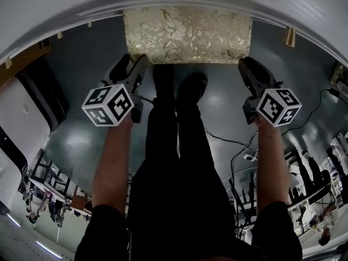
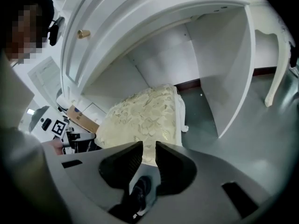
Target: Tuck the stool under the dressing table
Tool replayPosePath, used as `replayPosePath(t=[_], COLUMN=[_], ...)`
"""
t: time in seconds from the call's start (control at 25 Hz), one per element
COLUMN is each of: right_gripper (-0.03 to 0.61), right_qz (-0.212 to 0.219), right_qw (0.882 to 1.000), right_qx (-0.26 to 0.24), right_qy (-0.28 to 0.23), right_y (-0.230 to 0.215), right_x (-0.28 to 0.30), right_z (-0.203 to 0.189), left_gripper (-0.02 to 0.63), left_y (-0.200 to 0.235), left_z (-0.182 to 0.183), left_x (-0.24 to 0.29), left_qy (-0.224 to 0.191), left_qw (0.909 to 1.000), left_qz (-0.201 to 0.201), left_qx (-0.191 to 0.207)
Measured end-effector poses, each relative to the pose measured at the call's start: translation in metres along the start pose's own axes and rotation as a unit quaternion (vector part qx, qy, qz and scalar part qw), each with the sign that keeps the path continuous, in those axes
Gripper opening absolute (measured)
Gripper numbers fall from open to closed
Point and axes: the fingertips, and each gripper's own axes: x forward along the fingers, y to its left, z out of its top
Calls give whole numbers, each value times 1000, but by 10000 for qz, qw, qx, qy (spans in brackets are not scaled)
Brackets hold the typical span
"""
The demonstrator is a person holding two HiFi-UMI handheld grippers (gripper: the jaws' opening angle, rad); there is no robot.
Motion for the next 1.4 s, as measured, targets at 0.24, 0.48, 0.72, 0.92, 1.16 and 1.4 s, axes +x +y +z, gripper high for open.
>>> replayPosePath(t=[0.24, 0.48, 0.72, 0.92, 1.16, 1.4], right_gripper=[100, 97, 95, 95, 94, 92], right_qz=[-407, -603, -459, -417, -717, -492], right_qw=[9987, 9975, 9989, 9990, 9969, 9983], right_qx=[121, -84, -30, -10, -49, 52], right_qy=[284, 357, 125, -143, -308, -311], right_y=[-13, -12, -15, -20, -40, -33], right_x=[11, 17, 31, 55, 63, 76], right_z=[-13, -6, 19, 53, 70, 89], left_gripper=[235, 235, 235, 232, 233, 230], left_y=[-1, -3, 1, 11, 2, 11], left_z=[1, 3, 32, 78, 84, 119], left_x=[4, 3, 18, 43, 60, 69], left_qy=[139, 7, -347, -590, -717, -1078], left_qw=[9997, 9995, 9983, 9966, 9964, 9922], left_qz=[111, 260, 425, 515, 390, 554], left_qx=[172, 150, 197, 254, 222, 278])
